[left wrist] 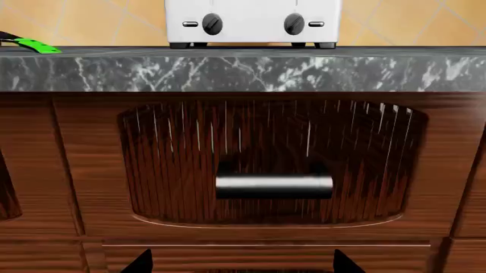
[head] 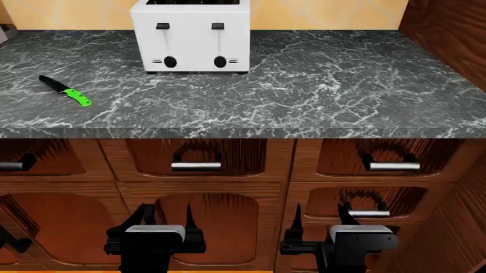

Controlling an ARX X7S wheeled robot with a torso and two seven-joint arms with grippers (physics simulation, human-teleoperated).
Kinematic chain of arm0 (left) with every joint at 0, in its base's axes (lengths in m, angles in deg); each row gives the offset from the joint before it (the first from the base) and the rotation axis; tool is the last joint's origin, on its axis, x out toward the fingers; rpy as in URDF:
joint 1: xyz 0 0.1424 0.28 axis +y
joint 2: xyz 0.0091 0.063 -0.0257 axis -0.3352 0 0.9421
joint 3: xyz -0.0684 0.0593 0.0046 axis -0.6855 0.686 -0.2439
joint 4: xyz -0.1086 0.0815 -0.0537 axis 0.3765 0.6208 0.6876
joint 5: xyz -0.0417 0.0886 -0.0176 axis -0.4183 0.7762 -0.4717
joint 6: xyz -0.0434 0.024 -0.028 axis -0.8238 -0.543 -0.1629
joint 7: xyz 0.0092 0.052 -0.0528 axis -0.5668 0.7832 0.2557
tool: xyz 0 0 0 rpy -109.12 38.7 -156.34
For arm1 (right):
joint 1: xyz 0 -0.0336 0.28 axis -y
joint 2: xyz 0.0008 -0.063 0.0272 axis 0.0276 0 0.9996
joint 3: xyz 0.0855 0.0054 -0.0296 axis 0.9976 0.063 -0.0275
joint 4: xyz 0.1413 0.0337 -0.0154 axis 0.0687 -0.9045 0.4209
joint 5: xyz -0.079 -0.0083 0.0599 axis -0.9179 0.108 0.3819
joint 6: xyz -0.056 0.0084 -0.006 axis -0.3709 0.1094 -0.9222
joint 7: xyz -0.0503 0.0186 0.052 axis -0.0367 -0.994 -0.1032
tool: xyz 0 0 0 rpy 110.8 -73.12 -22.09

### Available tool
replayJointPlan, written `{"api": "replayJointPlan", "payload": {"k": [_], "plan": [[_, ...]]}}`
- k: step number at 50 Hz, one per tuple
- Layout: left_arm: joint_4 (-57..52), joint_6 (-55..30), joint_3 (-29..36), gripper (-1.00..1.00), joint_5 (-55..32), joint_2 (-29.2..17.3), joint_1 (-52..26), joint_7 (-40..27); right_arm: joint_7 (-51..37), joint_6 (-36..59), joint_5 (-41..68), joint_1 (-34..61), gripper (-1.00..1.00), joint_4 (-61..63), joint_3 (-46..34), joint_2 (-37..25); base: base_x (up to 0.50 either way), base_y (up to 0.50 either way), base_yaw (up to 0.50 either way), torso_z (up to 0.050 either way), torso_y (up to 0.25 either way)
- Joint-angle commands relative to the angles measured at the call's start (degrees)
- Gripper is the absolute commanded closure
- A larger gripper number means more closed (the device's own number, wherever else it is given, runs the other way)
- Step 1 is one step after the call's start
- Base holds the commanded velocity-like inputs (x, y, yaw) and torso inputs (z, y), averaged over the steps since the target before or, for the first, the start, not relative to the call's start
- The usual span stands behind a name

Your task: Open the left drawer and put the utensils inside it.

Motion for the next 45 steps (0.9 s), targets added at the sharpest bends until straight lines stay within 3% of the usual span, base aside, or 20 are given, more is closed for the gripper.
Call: {"api": "replayJointPlan", "payload": {"k": [1, 12, 45], "plan": [[0.3, -0.5, 1.1, -1.00, -1.3, -0.9, 0.0, -0.6, -1.4, 0.3, 0.7, 0.0, -1.00, -0.1, -1.1, -0.9, 0.00, 0.00, 0.00, 0.000, 0.000], [-1.5, -1.0, 3.4, -1.00, -3.7, -3.1, 0.7, -1.0, -4.9, 0.2, 1.5, 0.3, -1.00, -0.7, -3.3, -2.3, 0.00, 0.00, 0.00, 0.032, 0.000], [-0.8, -0.3, 5.5, -1.00, -5.9, -5.6, 0.5, -4.4, -8.7, 1.2, 3.3, 0.5, -1.00, -0.3, -7.8, -4.6, 0.00, 0.50, 0.00, 0.050, 0.000]]}}
